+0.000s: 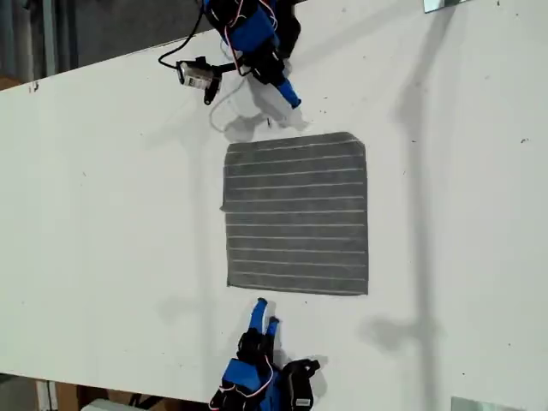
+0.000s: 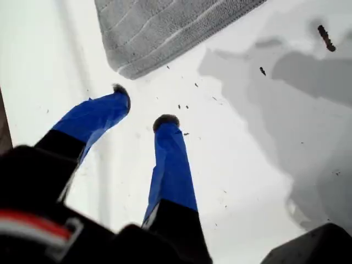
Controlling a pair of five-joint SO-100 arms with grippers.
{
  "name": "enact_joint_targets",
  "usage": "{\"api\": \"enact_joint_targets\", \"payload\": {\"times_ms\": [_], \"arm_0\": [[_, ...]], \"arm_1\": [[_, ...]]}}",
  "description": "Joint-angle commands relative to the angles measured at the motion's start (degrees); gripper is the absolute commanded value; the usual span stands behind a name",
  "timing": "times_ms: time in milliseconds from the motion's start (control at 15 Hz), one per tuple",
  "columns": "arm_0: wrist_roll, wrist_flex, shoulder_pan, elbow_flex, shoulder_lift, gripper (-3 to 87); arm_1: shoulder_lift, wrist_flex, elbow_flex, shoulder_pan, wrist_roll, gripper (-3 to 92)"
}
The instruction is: Grasp corners of a square towel and fold twice.
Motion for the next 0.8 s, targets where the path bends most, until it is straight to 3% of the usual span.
{"api": "enact_joint_targets", "payload": {"times_ms": [0,133,267,400,533,600,733], "arm_0": [[-7.2,0.6,0.1,-0.4,0.4,30.0],[-0.4,-2.2,-0.9,0.6,0.4,20.6],[-3.4,-1.5,-1.4,0.5,0.4,19.5],[-7.0,-1.0,0.9,0.6,0.4,19.9],[1.8,0.2,-4.4,-1.6,0.3,18.6],[8.8,1.4,-9.6,-5.4,-3.9,18.5],[15.0,0.6,-19.0,-15.7,-28.1,18.6]], "arm_1": [[-0.1,-0.3,-1.5,2.5,-0.4,21.1],[-0.1,-5.7,1.9,0.3,3.0,19.2],[-1.1,-5.4,2.7,3.1,7.4,19.4],[-1.1,-5.5,2.6,6.4,5.4,23.2],[-3.7,-13.4,0.5,7.1,-1.2,28.2],[-14.7,-10.0,-8.3,9.6,-2.9,30.4],[-51.7,-3.7,-29.8,12.6,-4.9,34.1]]}}
